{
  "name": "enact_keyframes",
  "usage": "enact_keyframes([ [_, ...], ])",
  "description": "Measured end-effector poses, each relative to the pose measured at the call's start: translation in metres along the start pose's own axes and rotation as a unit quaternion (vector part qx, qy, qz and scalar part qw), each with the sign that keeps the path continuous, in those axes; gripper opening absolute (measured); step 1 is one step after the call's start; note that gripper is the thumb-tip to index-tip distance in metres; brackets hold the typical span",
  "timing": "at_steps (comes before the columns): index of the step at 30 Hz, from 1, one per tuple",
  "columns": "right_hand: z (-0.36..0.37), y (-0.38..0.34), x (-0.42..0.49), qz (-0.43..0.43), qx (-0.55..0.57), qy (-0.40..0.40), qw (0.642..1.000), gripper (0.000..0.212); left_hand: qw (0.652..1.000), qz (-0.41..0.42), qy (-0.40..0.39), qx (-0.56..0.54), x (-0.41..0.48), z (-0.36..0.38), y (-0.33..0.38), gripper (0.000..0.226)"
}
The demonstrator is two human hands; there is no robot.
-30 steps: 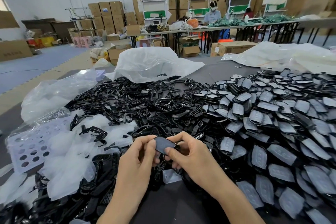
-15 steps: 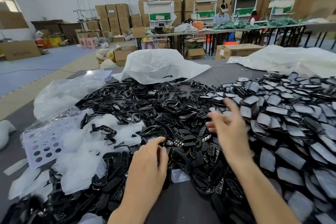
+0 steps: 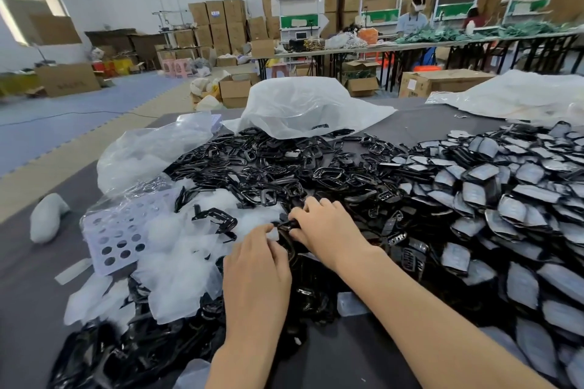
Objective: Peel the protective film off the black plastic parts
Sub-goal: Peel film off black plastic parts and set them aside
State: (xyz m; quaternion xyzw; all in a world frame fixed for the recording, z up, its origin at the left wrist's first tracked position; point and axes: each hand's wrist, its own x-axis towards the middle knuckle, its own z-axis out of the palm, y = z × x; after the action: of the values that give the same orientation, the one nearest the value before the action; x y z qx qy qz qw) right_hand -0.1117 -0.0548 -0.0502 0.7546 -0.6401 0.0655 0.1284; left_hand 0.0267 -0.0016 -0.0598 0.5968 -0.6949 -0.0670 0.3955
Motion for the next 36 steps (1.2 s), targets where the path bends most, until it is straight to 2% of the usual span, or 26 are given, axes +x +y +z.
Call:
enact_keyframes([
  [5,-0.014,0.001,-0.014,0.002,-0.007,0.022,1.0,0.027,0.996,-0.005,-0.014,0.086,0.006,0.002,-0.014,0.031],
  [7,-0.023,0.008,-0.023,0.025,0.077,0.064,0.995,0.015,0.991,0.0,-0.044,0.125,0.007,0.003,-0.017,0.036],
  [9,-0.03,0.02,-0.036,0.093,0.217,0.097,0.967,0.011,0.989,0.003,-0.058,0.135,0.007,0.004,-0.019,0.038],
  [11,-0.035,0.031,-0.051,0.179,0.391,0.121,0.895,0.009,0.991,0.008,-0.058,0.117,0.006,0.003,-0.019,0.036],
  [12,-0.035,0.034,-0.058,0.219,0.479,0.132,0.839,0.009,0.993,0.012,-0.055,0.101,0.006,0.002,-0.018,0.034],
  [15,-0.031,0.038,-0.077,0.287,0.718,0.128,0.621,0.014,0.996,0.054,-0.045,0.06,0.007,0.002,-0.013,0.028],
  [16,-0.028,0.038,-0.081,0.292,0.766,0.123,0.56,0.014,0.995,0.076,-0.051,0.051,0.006,0.002,-0.011,0.028],
  [17,-0.024,0.038,-0.085,0.295,0.793,0.123,0.518,0.016,0.992,0.099,-0.062,0.044,0.004,0.004,-0.01,0.029],
  [19,-0.019,0.037,-0.09,0.298,0.818,0.133,0.474,0.02,0.985,0.14,-0.083,0.047,0.0,0.008,-0.009,0.032],
  [21,-0.015,0.036,-0.092,0.284,0.821,0.145,0.474,0.022,0.98,0.155,-0.105,0.072,0.001,0.014,-0.012,0.037],
  [26,-0.008,0.033,-0.09,0.278,0.808,0.145,0.499,0.019,0.968,0.132,-0.164,0.136,0.023,0.025,-0.012,0.045],
  [32,-0.007,0.031,-0.093,0.244,0.804,0.118,0.53,0.04,0.918,0.177,-0.238,0.264,0.06,0.027,0.003,0.034],
  [34,-0.008,0.032,-0.093,0.251,0.798,0.124,0.534,0.037,0.919,0.194,-0.225,0.258,0.064,0.024,0.005,0.031],
  [36,-0.008,0.032,-0.093,0.253,0.793,0.133,0.538,0.03,0.943,0.2,-0.174,0.199,0.061,0.02,0.005,0.028],
])
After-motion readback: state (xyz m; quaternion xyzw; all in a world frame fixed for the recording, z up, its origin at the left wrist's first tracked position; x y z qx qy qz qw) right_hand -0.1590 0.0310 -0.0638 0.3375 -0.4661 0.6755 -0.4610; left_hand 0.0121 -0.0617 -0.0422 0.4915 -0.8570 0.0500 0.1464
